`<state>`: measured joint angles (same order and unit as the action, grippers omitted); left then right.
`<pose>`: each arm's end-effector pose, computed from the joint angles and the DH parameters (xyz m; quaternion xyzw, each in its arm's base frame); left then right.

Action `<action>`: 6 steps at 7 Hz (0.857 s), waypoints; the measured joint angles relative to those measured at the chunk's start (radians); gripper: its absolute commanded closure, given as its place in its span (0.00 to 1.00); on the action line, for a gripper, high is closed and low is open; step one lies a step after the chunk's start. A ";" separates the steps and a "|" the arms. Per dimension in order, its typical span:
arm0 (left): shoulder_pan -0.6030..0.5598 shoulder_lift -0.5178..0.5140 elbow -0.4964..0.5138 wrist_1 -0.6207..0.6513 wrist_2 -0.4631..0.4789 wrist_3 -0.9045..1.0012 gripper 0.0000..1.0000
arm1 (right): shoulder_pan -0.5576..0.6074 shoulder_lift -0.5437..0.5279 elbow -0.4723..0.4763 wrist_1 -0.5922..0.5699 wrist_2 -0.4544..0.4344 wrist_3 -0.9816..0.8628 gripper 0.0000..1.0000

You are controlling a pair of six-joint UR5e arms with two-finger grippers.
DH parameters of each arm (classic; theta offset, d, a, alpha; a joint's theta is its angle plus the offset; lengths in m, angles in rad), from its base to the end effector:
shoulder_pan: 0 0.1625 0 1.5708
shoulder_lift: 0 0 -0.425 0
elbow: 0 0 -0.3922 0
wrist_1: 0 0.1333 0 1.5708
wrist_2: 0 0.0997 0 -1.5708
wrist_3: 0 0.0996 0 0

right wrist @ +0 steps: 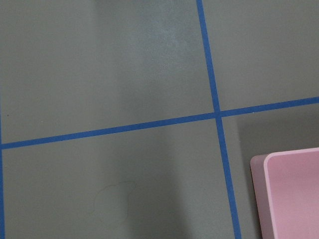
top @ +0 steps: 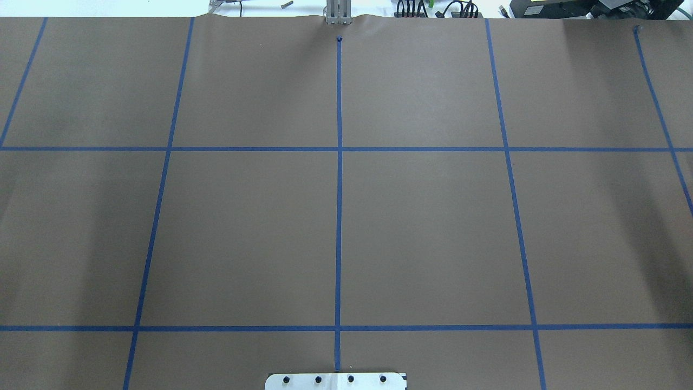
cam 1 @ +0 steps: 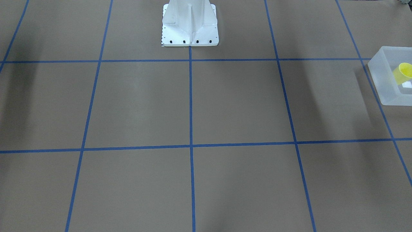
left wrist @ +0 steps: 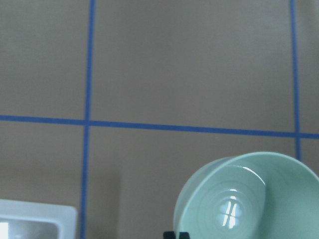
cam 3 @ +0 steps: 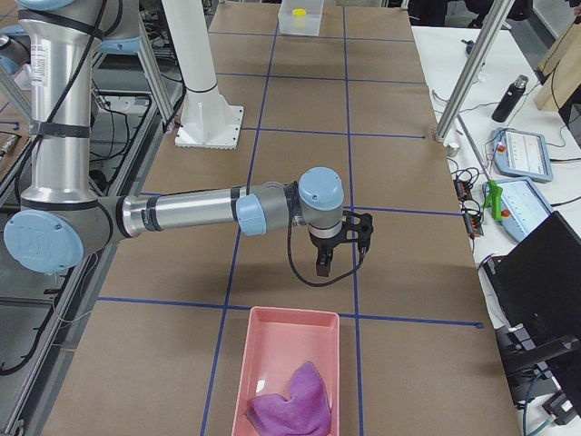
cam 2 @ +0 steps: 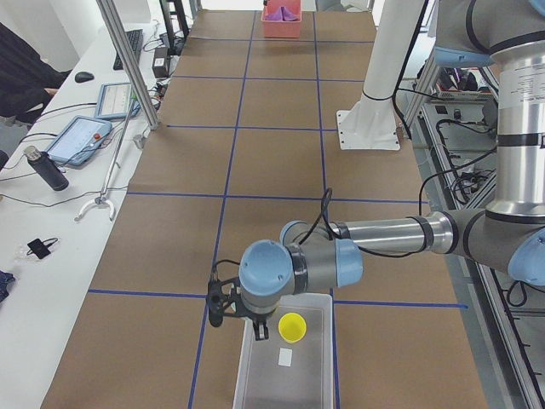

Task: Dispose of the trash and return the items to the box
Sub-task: 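Lower the green bowl into the clear bin and open the left gripper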

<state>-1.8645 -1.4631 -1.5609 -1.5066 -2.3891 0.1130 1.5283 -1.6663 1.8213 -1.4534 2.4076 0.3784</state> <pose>-0.1824 -0.3936 0.7160 -0.0016 0.4048 -0.1184 0.9067 0.0397 -0.4630 0.5624 0.0372 -0.4196 0.0969 0.9018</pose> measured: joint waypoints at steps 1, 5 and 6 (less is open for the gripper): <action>-0.021 -0.002 0.078 -0.009 0.001 0.024 1.00 | -0.002 -0.002 0.002 0.001 -0.006 0.000 0.00; -0.028 -0.037 0.315 -0.152 0.117 0.027 1.00 | -0.007 -0.003 0.010 0.004 -0.021 0.001 0.00; -0.026 -0.048 0.341 -0.174 0.147 0.014 1.00 | -0.009 -0.003 0.011 0.004 -0.022 0.000 0.00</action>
<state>-1.8902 -1.5109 -1.2195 -1.6810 -2.2418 0.1275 1.5194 -1.6690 1.8322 -1.4497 2.3853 0.3789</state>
